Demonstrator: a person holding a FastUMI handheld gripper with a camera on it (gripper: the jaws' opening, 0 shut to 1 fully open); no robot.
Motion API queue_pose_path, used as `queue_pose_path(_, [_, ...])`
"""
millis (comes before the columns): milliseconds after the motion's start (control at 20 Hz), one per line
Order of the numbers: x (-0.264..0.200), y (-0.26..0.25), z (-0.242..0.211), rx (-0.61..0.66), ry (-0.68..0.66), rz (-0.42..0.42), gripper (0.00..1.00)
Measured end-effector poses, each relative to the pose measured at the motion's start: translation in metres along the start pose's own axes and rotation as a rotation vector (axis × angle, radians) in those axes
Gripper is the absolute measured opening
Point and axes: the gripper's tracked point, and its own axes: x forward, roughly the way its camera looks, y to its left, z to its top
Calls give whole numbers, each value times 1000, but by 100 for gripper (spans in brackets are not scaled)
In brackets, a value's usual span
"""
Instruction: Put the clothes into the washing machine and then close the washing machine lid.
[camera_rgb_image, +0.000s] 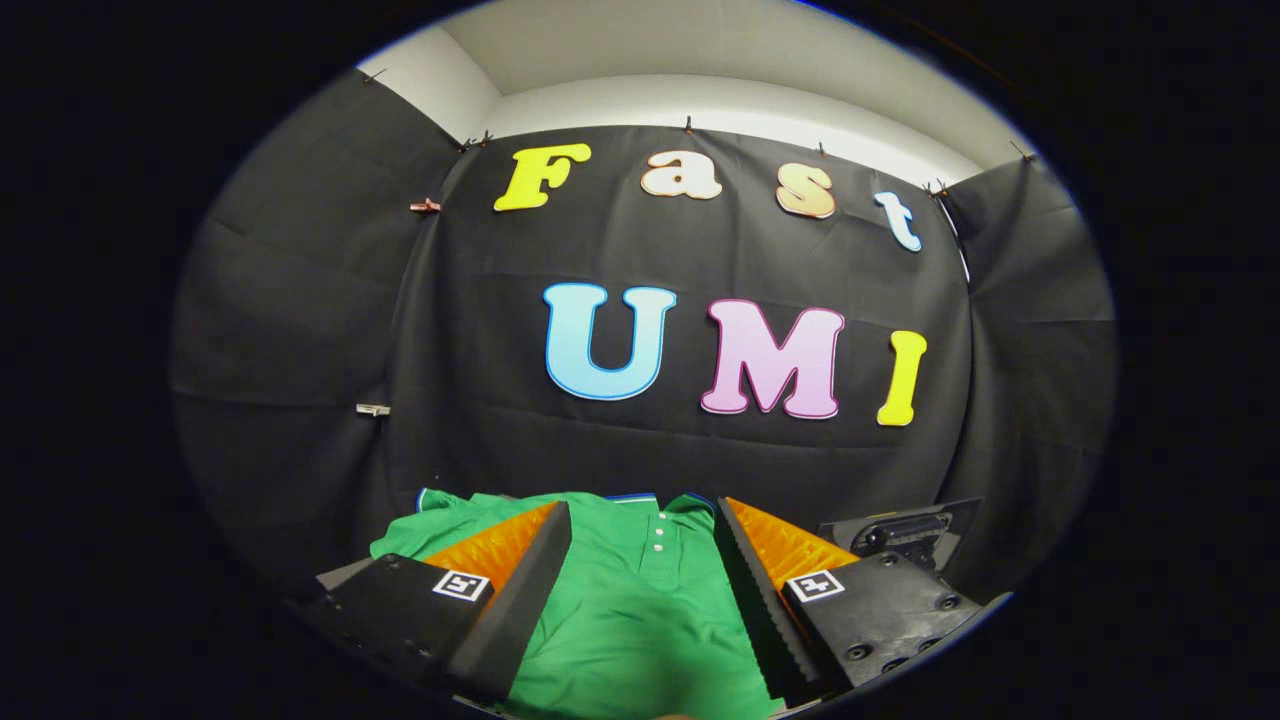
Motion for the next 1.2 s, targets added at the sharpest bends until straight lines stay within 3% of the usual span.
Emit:
queue_pose_path(450, [20,7,-16,-5,113,13,92])
queue_pose_path(1200, [110,-16,-121,93,692,-62,91])
